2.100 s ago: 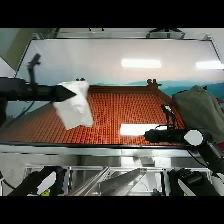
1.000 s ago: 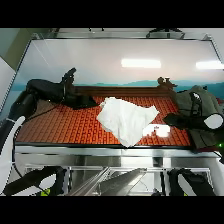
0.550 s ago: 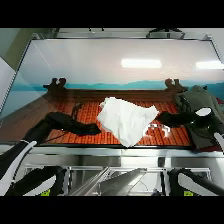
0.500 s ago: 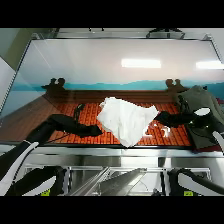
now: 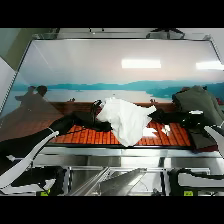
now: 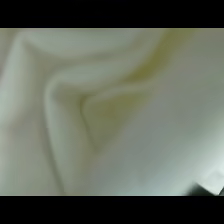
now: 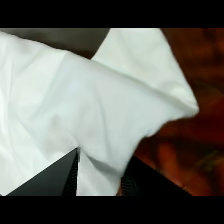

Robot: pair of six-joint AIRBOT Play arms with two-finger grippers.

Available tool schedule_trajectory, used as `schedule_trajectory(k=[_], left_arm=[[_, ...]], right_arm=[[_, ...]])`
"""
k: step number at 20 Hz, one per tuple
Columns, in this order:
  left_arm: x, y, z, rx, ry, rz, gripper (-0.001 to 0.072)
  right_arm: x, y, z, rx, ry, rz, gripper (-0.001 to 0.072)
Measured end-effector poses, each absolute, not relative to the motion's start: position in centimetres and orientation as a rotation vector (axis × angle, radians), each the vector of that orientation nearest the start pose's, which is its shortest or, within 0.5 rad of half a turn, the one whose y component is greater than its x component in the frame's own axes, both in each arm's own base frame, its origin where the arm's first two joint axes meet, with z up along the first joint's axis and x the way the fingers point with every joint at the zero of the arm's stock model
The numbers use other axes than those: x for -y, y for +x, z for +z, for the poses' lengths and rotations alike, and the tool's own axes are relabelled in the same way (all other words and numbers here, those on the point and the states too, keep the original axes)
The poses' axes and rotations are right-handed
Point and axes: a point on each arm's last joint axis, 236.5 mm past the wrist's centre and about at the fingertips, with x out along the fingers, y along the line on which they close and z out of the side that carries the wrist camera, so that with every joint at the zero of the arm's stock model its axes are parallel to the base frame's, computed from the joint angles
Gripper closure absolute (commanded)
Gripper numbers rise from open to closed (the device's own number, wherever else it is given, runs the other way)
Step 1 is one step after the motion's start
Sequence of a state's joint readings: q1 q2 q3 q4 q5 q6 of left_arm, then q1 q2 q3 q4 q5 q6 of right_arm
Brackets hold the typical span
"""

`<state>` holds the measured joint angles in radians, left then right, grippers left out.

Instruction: Fold the shirts.

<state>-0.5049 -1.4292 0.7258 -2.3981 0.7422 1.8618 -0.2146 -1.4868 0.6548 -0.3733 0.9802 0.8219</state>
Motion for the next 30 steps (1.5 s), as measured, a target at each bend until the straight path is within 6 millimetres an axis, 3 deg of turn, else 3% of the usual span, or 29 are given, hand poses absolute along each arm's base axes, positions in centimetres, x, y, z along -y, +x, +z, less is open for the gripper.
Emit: schedule_trajectory(k=[2, 4, 5, 8, 11, 13, 15, 17, 19, 22, 24, 25, 27, 29, 30], left_arm=[[27.2, 26.1, -12.0, -1.450, -0.317, -0.613, 0.0591], [27.0, 26.6, -11.7, -1.458, -0.327, -0.614, 0.0602], [26.9, 26.6, -11.6, -1.464, -0.332, -0.614, 0.0691], [26.1, 26.4, -10.8, -1.475, -0.344, -0.620, 0.0691], [25.7, 27.5, -7.9, -1.408, -0.372, -0.640, 0.0692], [25.6, 29.1, -4.4, -1.319, -0.385, -0.666, 0.0692], [25.8, 30.5, 0.6, -1.204, -0.387, -0.715, 0.0692], [26.5, 31.2, 6.5, -1.082, -0.371, -0.782, 0.0692], [27.5, 30.8, 14.5, -0.919, -0.345, -0.871, 0.0692], [28.1, 27.7, 28.7, -0.627, -0.316, -0.999, 0.0693], [27.3, 24.6, 36.2, -0.461, -0.289, -1.051, 0.0692], [26.6, 23.0, 39.5, -0.388, -0.269, -1.060, 0.0693], [24.7, 21.4, 43.2, -0.304, -0.219, -1.017, 0.0692], [23.3, 21.7, 44.0, -0.301, -0.172, -0.946, 0.0692], [23.0, 22.5, 43.4, -0.335, -0.149, -0.918, 0.0692]], right_arm=[[-11.8, 34.8, -10.0, -1.202, 0.882, 0.473, 0.0537], [-12.3, 34.9, -9.7, -1.193, 0.868, 0.503, 0.0692], [-12.6, 35.0, -9.4, -1.185, 0.868, 0.519, 0.0692], [-13.4, 35.3, -8.0, -1.163, 0.852, 0.590, 0.0693], [-14.3, 35.7, -4.7, -1.115, 0.836, 0.692, 0.0694], [-15.0, 36.1, -0.6, -1.042, 0.810, 0.782, 0.0693], [-15.8, 36.2, 5.1, -0.925, 0.776, 0.876, 0.0694], [-16.6, 35.2, 13.0, -0.751, 0.705, 0.983, 0.0694], [-17.3, 32.9, 21.6, -0.548, 0.580, 1.065, 0.0694], [-18.2, 26.9, 33.9, -0.223, 0.299, 1.084, 0.0694], [-17.9, 23.0, 40.0, -0.035, 0.092, 0.986, 0.0693], [-17.5, 21.5, 42.2, 0.035, 0.016, 0.921, 0.0694], [-16.4, 19.7, 45.1, 0.120, -0.074, 0.799, 0.0694], [-15.6, 20.3, 45.0, 0.095, -0.084, 0.747, 0.0694], [-15.5, 21.2, 44.1, 0.051, -0.070, 0.752, 0.0694]])
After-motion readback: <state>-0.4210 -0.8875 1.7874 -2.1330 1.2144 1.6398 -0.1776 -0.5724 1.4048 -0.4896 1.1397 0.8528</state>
